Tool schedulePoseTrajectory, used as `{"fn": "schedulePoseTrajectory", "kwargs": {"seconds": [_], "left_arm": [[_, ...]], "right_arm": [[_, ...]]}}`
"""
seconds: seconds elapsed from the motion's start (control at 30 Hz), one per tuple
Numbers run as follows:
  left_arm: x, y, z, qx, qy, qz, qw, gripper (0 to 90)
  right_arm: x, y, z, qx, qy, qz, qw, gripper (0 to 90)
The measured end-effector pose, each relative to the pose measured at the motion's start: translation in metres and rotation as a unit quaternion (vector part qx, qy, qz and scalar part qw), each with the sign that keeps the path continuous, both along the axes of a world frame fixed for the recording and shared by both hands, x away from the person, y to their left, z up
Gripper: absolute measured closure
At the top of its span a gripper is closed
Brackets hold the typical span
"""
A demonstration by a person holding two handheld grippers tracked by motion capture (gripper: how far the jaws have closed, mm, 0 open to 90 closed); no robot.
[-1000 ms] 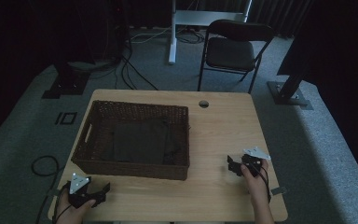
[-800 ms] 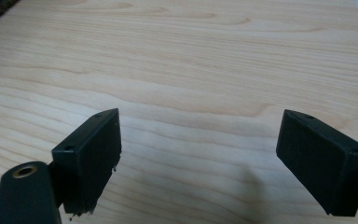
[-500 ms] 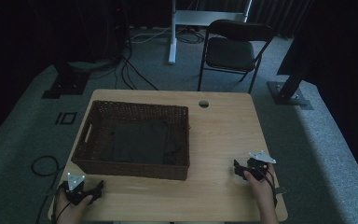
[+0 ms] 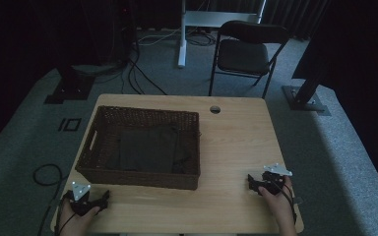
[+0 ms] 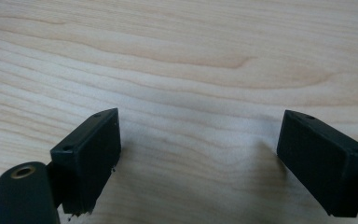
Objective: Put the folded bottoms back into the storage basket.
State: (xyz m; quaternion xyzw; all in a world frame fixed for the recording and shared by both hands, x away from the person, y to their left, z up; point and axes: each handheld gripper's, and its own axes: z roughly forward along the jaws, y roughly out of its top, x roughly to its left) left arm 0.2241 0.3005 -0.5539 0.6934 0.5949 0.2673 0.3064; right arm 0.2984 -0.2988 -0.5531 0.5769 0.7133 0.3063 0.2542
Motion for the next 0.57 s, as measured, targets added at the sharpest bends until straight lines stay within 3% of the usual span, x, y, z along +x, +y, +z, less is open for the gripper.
{"fn": "schedulePoseTrajectory", "kwargs": {"seconds": [0.07, 0.43, 0.57], "left_arm": [[-0.001, -0.0008, -0.0006, -0.001, -0.003, 0.003, 1.0, 15.1], [-0.0015, -0.001, -0.0009, -0.001, -0.004, 0.004, 1.0, 14.8], [-0.0005, -0.0024, -0.0015, 0.0, 0.002, -0.009, 1.0, 8.0]], "right_arm": [[0.0002, -0.0019, -0.0003, 0.012, 0.005, 0.0, 0.9999, 13.5], [-0.0024, 0.0014, -0.0004, 0.011, 0.005, -0.019, 0.9998, 13.5], [-0.0022, 0.0017, -0.0005, 0.011, 0.006, -0.015, 0.9998, 12.4]]}}
